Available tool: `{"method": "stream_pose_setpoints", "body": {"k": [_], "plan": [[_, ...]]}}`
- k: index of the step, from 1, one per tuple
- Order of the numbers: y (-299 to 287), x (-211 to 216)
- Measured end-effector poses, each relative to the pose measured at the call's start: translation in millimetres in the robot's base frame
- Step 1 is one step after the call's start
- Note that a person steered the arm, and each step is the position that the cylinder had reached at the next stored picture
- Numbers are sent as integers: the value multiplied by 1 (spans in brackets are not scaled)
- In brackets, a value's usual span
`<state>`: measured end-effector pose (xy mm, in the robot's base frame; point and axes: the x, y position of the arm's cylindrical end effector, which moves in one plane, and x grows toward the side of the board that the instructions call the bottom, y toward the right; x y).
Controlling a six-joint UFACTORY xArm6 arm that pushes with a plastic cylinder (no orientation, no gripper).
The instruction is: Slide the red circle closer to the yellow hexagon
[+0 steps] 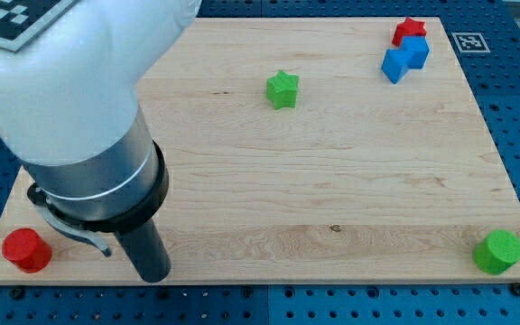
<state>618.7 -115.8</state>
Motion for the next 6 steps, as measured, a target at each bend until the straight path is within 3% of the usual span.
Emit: {"method": "stream_pose_setpoints", "body": {"k": [6], "plan": [[-85,0]]}}
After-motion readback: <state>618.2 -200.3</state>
